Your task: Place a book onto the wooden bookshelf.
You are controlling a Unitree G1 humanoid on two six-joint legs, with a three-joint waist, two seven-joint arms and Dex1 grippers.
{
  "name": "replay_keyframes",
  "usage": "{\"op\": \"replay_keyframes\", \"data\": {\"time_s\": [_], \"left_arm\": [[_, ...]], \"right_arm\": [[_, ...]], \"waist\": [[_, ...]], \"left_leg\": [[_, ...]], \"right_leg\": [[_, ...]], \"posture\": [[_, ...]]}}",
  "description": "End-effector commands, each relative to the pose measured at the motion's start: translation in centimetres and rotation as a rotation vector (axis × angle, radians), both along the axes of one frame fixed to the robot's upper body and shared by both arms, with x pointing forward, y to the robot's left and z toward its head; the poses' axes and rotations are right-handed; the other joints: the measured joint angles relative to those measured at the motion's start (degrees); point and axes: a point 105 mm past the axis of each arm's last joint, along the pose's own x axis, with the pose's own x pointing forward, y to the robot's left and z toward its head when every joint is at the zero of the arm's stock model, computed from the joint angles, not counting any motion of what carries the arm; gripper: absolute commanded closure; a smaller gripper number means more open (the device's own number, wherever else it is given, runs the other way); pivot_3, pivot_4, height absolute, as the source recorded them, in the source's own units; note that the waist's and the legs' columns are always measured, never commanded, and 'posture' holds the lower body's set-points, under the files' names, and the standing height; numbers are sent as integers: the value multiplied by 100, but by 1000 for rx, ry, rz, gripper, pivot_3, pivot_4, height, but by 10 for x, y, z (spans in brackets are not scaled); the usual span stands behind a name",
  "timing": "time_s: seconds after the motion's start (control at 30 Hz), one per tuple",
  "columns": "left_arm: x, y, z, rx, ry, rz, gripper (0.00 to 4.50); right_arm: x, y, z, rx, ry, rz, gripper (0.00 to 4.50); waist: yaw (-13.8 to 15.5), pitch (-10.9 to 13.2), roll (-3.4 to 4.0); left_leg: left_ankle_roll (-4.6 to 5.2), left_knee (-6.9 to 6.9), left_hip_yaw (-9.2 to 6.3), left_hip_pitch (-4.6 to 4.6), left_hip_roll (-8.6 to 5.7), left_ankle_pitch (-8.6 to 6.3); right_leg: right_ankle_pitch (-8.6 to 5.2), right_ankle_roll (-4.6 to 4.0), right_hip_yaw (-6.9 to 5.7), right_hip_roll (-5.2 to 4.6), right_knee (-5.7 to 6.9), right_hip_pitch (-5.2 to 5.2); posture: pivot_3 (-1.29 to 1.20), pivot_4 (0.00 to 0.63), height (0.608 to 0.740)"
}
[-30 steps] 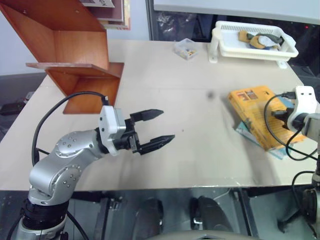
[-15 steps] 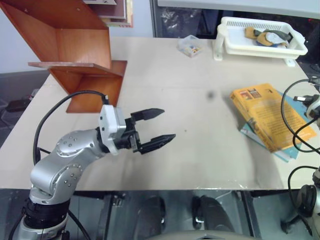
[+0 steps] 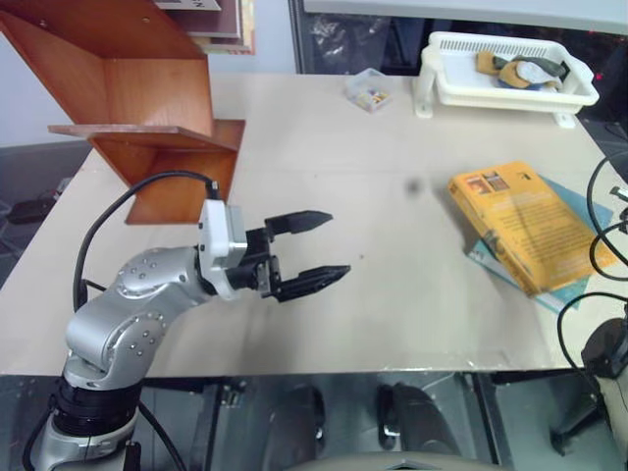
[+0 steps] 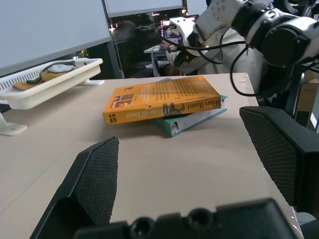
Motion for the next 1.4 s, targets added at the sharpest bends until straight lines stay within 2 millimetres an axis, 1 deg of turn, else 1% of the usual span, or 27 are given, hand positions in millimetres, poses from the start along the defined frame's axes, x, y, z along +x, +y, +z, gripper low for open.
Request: {"op": "replay_keyframes", "data": {"time_s": [0.03, 0.17, 0.33, 0.43, 0.6, 0.73, 0.87, 1.0, 1.13, 1.27, 1.4], "left_arm": [[-4, -1, 7, -1, -39, -13, 0], [-6, 0, 7, 1, -40, -9, 0], [-9, 1, 6, 0, -40, -2, 0], [-9, 1, 6, -1, -39, 1, 0], [-6, 2, 6, 0, -41, 9, 0], [-6, 3, 6, 1, -39, 15, 0], [-5, 5, 5, 1, -37, 23, 0], [-6, 6, 4, 2, -35, 28, 0], [-6, 7, 2, 4, -30, 36, 0], [-7, 8, 1, 5, -24, 47, 0], [-7, 9, 1, 6, -22, 53, 0]], "right_arm": [[-2, -15, 11, 47, -50, -89, 4448], [-2, -23, 6, 81, -42, -139, 4448], [-4, -28, 5, 72, -33, -159, 4448], [2, -25, 0, 83, -22, -131, 4448], [14, -13, -15, 152, -8, -37, 4448], [20, -5, -19, 186, 1, 20, 4448], [26, 9, -23, 210, 16, 89, 4448], [32, 28, -27, 244, 29, 171, 4448], [41, 59, -31, 287, 43, 271, 4448], [48, 88, -30, 307, 41, 356, 4448], [53, 109, -29, 332, 28, 407, 4448]], "waist": [[3, 1, 1], [0, 2, 3], [-9, 3, 5], [-14, 3, 5], [-27, 3, 5], [-34, 3, 5], [-42, 3, 5], [-51, 3, 5], [-84, 3, 5], [-157, 3, 5], [-148, 4, 6]], "left_leg": [[0, 0, 0, -1, 0, 0], [0, -3, 6, -2, -1, 0], [0, -6, 12, -2, 0, 0], [0, -6, 15, -2, 0, 0], [0, -6, 19, 1, 1, 0], [0, -6, 22, 1, 0, 0], [0, -6, 22, 1, 2, 0], [-1, -6, 23, 2, 2, 0], [-1, -6, 22, 2, 3, 1], [-1, -6, 25, 4, 5, 1], [-1, -6, 24, 6, 6, 1]], "right_leg": [[5, -8, 0, 0, -1, 0], [5, -7, 4, 0, -3, -4], [3, -3, 12, 0, -1, -10], [-2, 7, 14, 0, -1, -10], [-3, 8, 19, 2, 0, -11], [-2, 8, 22, 2, -1, -12], [-3, 8, 22, 3, 0, -12], [-2, 8, 23, 3, 0, -13], [-2, 8, 22, 3, 3, -13], [0, 5, 24, 3, 9, -14], [6, -5, 23, 5, 14, -15]], "posture": [[0, 150, 740], [0, 150, 740], [0, 150, 740], [0, 150, 740], [0, 150, 740], [0, 150, 740], [0, 150, 740], [0, 150, 740], [0, 150, 740], [0, 150, 740], [0, 150, 740]]}}
